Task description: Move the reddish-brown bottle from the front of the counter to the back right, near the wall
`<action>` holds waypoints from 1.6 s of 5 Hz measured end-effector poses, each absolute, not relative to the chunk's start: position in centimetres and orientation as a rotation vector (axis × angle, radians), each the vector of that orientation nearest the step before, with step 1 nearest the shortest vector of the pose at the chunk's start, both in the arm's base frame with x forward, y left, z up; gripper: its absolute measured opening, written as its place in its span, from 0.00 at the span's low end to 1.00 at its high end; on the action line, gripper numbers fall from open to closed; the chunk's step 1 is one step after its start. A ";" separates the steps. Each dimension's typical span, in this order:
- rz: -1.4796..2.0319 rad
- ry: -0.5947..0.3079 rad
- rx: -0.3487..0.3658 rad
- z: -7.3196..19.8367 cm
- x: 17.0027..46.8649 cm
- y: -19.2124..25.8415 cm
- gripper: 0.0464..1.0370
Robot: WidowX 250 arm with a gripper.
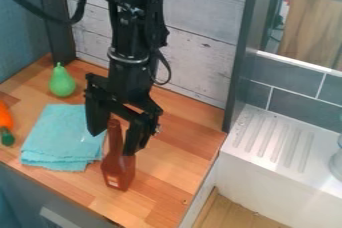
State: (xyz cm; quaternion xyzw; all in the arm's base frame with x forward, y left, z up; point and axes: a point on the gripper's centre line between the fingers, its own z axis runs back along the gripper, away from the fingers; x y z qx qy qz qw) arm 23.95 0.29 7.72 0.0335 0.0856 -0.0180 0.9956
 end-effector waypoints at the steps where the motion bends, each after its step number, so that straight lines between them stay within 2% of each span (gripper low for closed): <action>1: -0.044 0.182 0.048 7.2 23.8 0.1 0.89; 2: -0.055 0.176 0.041 7.1 23.9 0.0 0.68; 3: -0.070 0.169 0.033 7.1 24.0 -0.1 0.43; 4: -0.054 0.161 0.029 7.1 24.1 0.2 0.32; 5: -0.031 0.117 0.031 8.7 23.8 0.3 0.32; 6: -0.068 0.037 -0.007 11.6 24.8 -0.4 0.32; 7: -0.124 -0.001 -0.039 12.6 27.9 -0.9 0.32; 8: -0.157 0.003 -0.041 12.0 30.8 -0.6 0.32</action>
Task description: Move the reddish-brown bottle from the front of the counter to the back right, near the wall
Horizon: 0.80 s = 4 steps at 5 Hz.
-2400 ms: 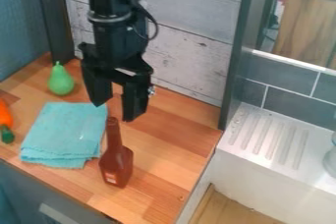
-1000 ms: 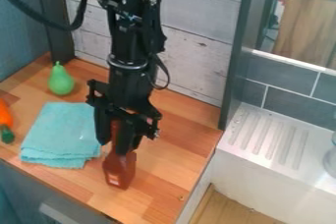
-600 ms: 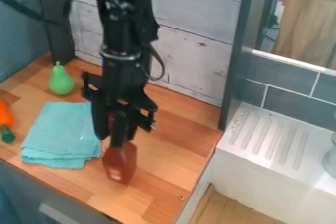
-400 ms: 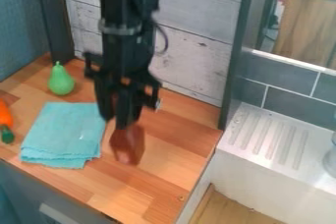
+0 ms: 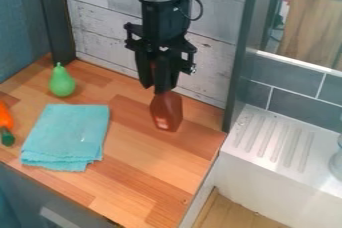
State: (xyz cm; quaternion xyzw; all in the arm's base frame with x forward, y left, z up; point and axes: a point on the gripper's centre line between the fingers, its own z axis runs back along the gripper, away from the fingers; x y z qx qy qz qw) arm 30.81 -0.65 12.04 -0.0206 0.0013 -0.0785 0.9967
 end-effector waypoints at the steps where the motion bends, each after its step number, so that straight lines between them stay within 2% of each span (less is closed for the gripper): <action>1: -0.131 0.027 0.005 10.9 33.2 0.8 0.32; 4: -0.111 0.063 0.041 7.7 37.5 1.5 0.32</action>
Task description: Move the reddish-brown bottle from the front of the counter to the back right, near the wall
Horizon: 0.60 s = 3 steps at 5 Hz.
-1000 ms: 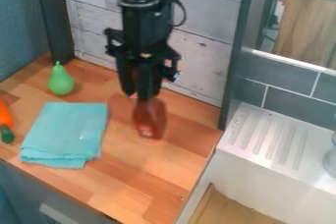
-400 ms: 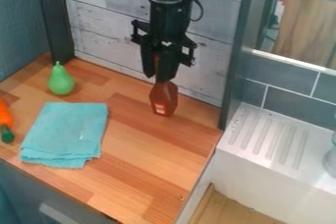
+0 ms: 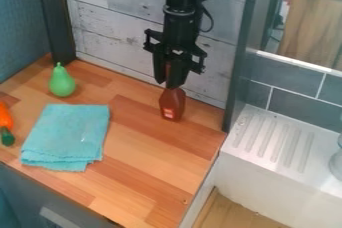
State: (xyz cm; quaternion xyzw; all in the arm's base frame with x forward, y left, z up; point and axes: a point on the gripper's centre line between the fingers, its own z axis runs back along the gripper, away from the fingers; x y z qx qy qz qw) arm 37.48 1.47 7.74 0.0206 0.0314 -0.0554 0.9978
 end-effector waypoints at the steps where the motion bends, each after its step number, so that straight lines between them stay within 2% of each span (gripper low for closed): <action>1: -0.099 0.081 0.047 7.5 38.4 1.5 0.32; 2: -0.077 0.118 0.046 7.5 38.3 1.6 0.36; 3: -0.046 0.124 0.026 7.4 38.1 1.4 0.67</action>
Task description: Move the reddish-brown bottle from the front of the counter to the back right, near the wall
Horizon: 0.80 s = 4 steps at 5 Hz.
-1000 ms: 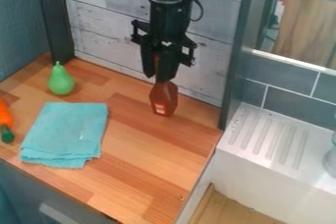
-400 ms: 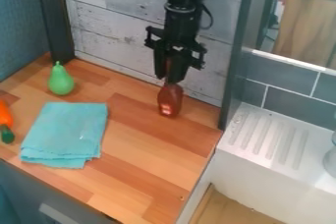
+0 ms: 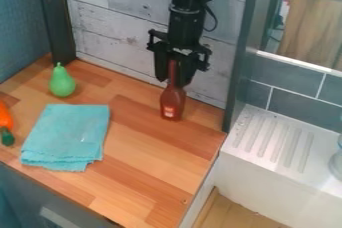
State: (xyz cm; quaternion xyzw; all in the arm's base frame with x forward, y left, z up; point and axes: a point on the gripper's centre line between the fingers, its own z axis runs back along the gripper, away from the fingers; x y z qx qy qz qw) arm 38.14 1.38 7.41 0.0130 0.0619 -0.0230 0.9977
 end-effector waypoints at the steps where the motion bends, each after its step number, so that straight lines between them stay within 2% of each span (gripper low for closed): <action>1: -0.022 0.113 -0.004 7.6 37.7 1.5 0.94; 2: 0.016 0.075 -0.037 8.8 37.0 2.6 0.97; 3: 0.015 0.060 0.002 10.5 33.2 3.6 0.97; 4: 0.063 0.031 0.009 12.0 29.1 5.7 0.96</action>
